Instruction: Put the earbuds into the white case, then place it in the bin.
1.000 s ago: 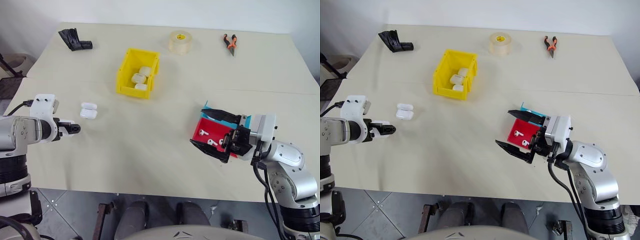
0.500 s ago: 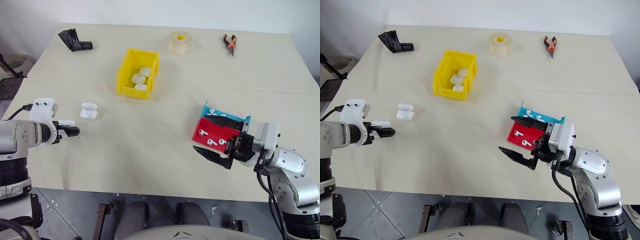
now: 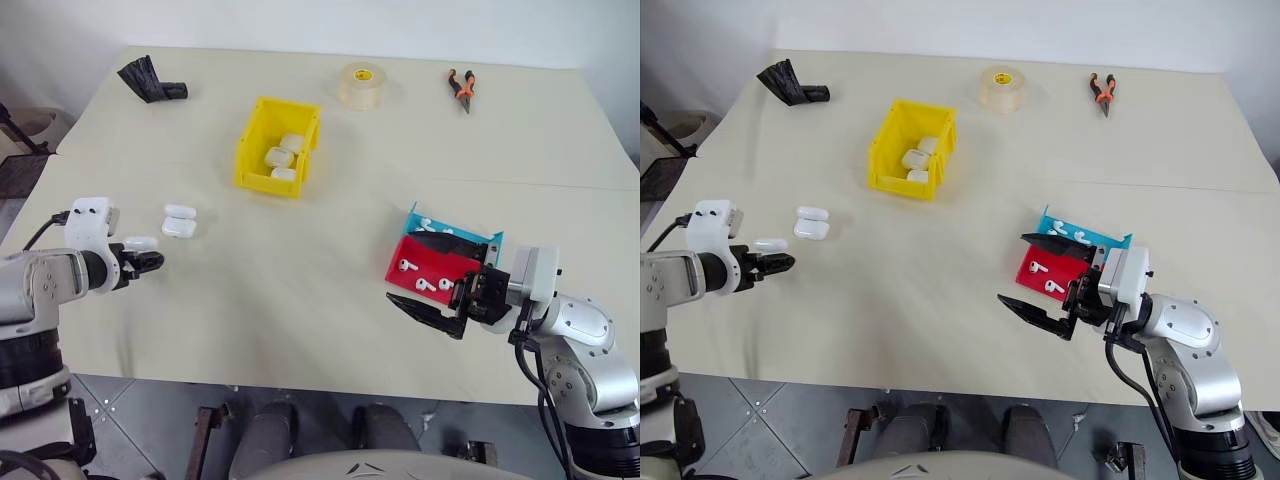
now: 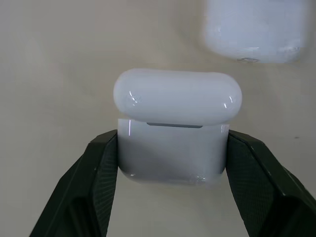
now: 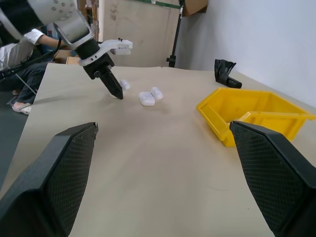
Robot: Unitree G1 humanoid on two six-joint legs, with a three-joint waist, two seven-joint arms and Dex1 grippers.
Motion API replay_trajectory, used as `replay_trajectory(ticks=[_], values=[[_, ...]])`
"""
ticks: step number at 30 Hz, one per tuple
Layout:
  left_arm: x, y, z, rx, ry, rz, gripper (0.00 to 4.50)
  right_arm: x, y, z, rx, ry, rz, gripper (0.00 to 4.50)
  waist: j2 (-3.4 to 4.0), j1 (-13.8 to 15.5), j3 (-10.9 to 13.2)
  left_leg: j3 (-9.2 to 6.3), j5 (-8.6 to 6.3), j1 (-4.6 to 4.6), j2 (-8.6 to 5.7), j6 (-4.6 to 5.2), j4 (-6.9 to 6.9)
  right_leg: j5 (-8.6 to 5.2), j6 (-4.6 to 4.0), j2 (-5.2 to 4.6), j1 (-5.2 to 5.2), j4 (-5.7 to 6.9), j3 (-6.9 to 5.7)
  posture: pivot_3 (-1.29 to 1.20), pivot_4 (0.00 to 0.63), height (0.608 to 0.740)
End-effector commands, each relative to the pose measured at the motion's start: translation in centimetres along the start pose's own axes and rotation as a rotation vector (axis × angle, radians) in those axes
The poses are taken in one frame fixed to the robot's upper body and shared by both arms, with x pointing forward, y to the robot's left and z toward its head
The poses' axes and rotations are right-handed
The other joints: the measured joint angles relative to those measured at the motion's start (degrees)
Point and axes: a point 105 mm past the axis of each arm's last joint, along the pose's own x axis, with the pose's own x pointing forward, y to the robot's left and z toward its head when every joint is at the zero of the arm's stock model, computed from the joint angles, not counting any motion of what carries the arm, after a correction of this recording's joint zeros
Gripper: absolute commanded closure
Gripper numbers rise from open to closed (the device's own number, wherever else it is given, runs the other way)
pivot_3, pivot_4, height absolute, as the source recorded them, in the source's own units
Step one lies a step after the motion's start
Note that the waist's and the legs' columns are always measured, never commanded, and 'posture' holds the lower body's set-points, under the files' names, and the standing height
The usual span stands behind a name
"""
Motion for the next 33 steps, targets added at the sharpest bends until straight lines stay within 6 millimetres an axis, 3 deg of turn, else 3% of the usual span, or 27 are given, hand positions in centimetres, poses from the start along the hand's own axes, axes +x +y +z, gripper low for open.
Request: replay_trajectory(ticks=[1,5,9,14,18,22,26,33], values=[[-2.6,-3.4,2.6,0.12,-0.241,-0.227,1.69,-0.2,-0.5,1.0,-0.036,-0.006,-0.003,0.0,0.0,0.0,0.0,-0.01,0.0,-0.02,0.0,0.0,0.01,0.0,0.0,0.0,0.02,-0.1,0.0,0.0,0.15,0.74],[-4.7,-7.4,2.1,0.293,-0.396,-0.517,1.69,-0.4,-0.8,1.3,-0.036,0.022,0.011,0.0,0.01,-0.1,0.0,0.03,0.0,-0.06,0.05,0.0,-0.06,0.0,0.0,-0.01,0.07,-0.42,-0.01,0.0,0.15,0.74],[-5.3,-9.6,1.0,0.271,-0.502,-0.749,1.69,-1.6,-1.1,1.8,-0.045,0.081,0.016,0.0,0.03,-0.1,0.0,0.07,0.0,-0.04,0.11,0.0,-0.06,0.0,-0.01,0.01,0.17,-0.76,-0.02,0.0,0.15,0.74],[-4.9,-14.4,1.2,0.353,-0.698,-0.949,1.69,-4.1,-2.5,2.1,-0.057,0.204,-0.043,0.0,0.02,1.1,0.0,0.08,-0.01,-0.04,0.09,0.04,-0.01,0.01,0.02,0.02,0.41,-0.88,-0.09,0.0,0.15,0.74],[-4.6,-18.7,-0.5,0.413,-0.784,-1.125,1.69,-6.0,-3.5,1.9,0.005,0.406,-0.134,0.0,0.07,1.3,0.0,0.1,-0.03,-0.02,0.09,0.11,-0.03,0.06,0.11,0.1,0.67,-1.24,-0.16,0.0,0.15,0.74],[-4.4,-21.8,-1.5,0.457,-0.886,-1.243,1.69,-7.3,-3.6,1.5,0.093,0.613,-0.208,0.0,0.12,1.4,-0.1,0.1,-0.05,-0.01,0.1,0.17,-0.01,0.09,0.17,0.12,0.82,-1.39,-0.23,0.0,0.15,0.74],[-4.2,-23.9,-1.7,0.499,-1.002,-1.346,1.69,-8.3,-3.1,0.9,0.162,0.843,-0.227,0.0,0.13,1.4,-0.1,0.22,-0.03,0.03,0.12,0.21,0.01,0.09,0.17,0.26,0.84,-1.38,-0.35,0.0,0.15,0.74],[-2.6,-26.2,-2.2,0.563,-1.004,-1.474,1.69,-8.3,-3.3,0.5,0.23,1.036,-0.247,0.0,0.13,1.4,-0.1,0.17,0.0,0.02,0.05,0.28,0.04,0.1,0.19,0.23,0.88,-1.41,-0.37,0.0,0.15,0.74]])
